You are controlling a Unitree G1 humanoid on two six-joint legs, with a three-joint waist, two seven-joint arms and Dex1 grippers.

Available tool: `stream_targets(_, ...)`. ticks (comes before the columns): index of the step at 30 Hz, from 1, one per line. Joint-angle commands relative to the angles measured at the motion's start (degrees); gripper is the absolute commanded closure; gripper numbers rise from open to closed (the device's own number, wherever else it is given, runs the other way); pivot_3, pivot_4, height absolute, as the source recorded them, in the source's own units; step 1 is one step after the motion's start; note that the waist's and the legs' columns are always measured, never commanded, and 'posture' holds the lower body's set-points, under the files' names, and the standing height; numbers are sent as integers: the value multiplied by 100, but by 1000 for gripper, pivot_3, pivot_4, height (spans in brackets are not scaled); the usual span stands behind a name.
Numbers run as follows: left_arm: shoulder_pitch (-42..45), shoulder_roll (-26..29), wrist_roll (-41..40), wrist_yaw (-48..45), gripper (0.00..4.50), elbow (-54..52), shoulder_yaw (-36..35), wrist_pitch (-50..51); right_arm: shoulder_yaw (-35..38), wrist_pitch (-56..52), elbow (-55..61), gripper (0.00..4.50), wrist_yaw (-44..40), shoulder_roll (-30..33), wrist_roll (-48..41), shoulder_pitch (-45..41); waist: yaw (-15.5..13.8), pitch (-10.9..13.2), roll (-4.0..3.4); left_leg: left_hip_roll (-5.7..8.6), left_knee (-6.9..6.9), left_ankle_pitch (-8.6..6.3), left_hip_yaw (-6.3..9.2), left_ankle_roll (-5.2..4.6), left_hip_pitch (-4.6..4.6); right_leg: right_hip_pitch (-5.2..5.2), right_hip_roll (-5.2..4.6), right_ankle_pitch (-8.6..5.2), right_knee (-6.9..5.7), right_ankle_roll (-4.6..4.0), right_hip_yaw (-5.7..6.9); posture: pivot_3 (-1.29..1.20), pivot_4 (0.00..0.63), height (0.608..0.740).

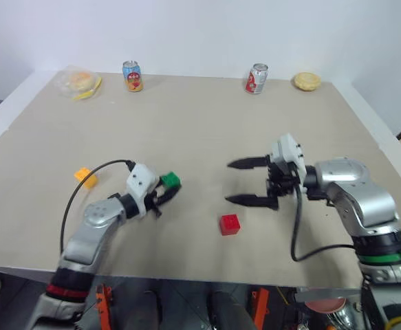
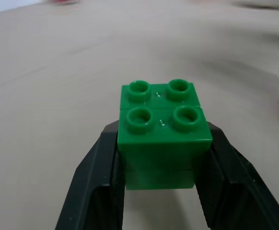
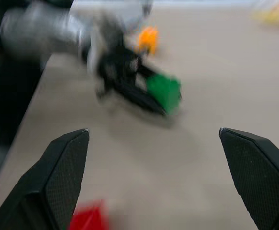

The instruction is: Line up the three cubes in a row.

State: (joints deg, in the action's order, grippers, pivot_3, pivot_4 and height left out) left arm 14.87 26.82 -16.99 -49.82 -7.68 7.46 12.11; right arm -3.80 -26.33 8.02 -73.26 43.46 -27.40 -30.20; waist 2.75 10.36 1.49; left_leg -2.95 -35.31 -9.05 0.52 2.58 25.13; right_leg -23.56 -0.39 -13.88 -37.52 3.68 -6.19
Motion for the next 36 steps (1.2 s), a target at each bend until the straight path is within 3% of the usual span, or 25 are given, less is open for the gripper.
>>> stream_targets(1, -145, 558, -243, -1319, 3131, -341, 306, -413, 234, -62, 582, 0, -154, 284, -240, 142, 5, 0, -1, -3, 0, 0, -1, 0, -3, 0, 1, -2, -1, -5, 0, 0, 150, 733)
stream_targets(4, -3, 776, -92, -1799, 3131, -76, 532, -688, 276, -114, 777, 0, -36, 354, -290, 269, -2, 0, 0, -4, -4, 1, 1, -2, -5, 1, 2, 1, -1, -6, 3, 0, 150, 733)
stream_targets(9, 327, 679, 42, -2038, 3131, 420, 693, -891, 400, -287, 1131, 0, 201, 428, -404, 576, -14, 1, 1, -1, -26, 4, -4, -7, 0, 7, -7, 9, 0, 0, 1, 0, 150, 733)
stream_targets(36, 785, 35, 439, -2053, 3131, 1314, 854, -1033, 544, -453, 1412, 0, 543, 549, -541, 870, -12, 1, 2, -3, -19, 4, -4, -8, 1, 6, -1, 10, 0, 4, 0, 0, 150, 733)
